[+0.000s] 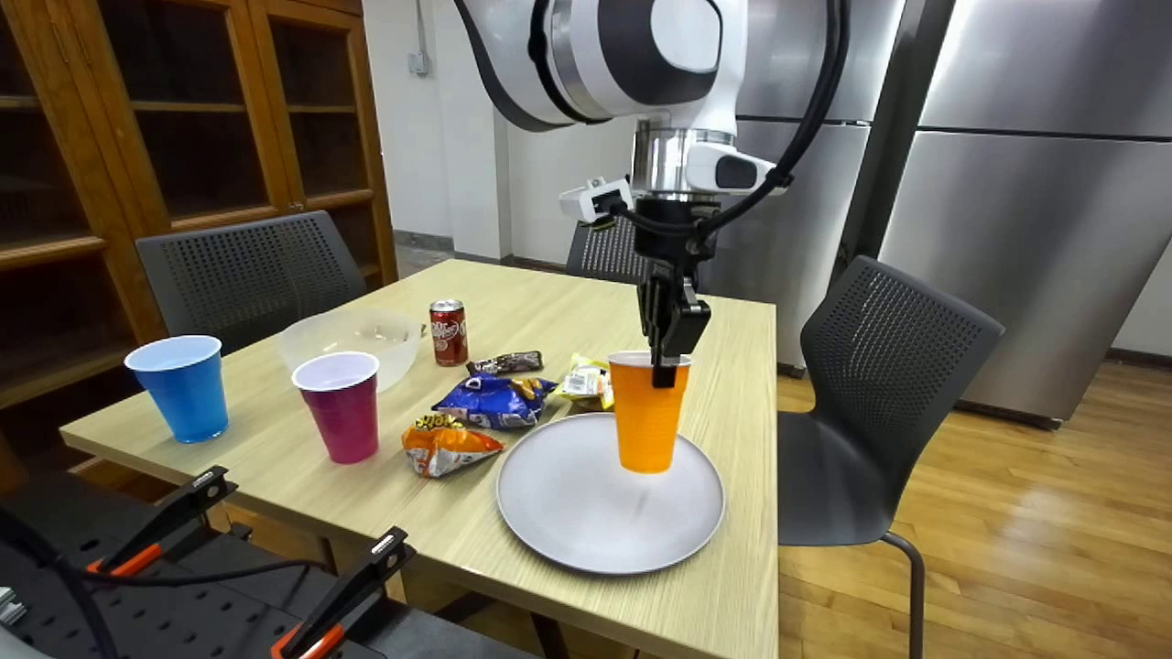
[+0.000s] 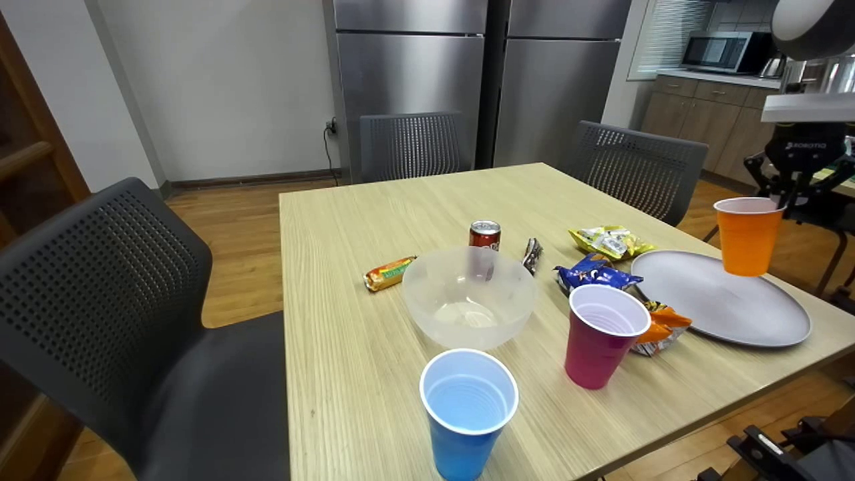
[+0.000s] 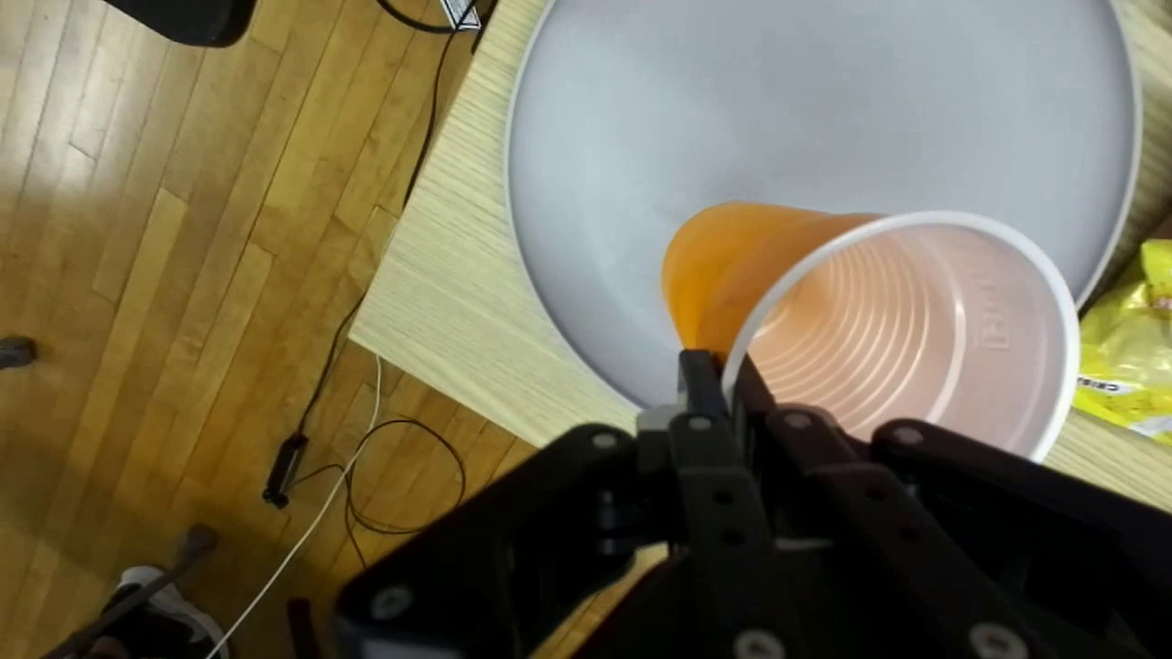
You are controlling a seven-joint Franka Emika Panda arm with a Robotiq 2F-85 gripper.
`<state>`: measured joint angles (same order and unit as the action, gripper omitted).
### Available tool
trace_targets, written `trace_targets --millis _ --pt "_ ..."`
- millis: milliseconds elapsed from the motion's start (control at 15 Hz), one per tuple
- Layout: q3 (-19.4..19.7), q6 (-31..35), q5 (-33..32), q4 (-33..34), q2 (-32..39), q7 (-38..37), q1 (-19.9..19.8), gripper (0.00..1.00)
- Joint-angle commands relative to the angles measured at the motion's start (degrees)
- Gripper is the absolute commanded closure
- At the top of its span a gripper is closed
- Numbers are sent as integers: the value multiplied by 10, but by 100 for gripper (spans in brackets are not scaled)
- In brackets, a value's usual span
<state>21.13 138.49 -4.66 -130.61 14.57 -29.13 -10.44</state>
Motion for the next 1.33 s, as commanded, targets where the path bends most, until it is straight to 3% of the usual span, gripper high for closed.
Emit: trace_targets --millis 0,1067,1200,1267 --pt "8 7 -7 17 32 -36 -3 99" --pt "13 -8 14 87 110 -86 2 99" --pt "14 -9 12 89 113 -85 3 68" --pt "14 -9 12 90 114 -85 3 62"
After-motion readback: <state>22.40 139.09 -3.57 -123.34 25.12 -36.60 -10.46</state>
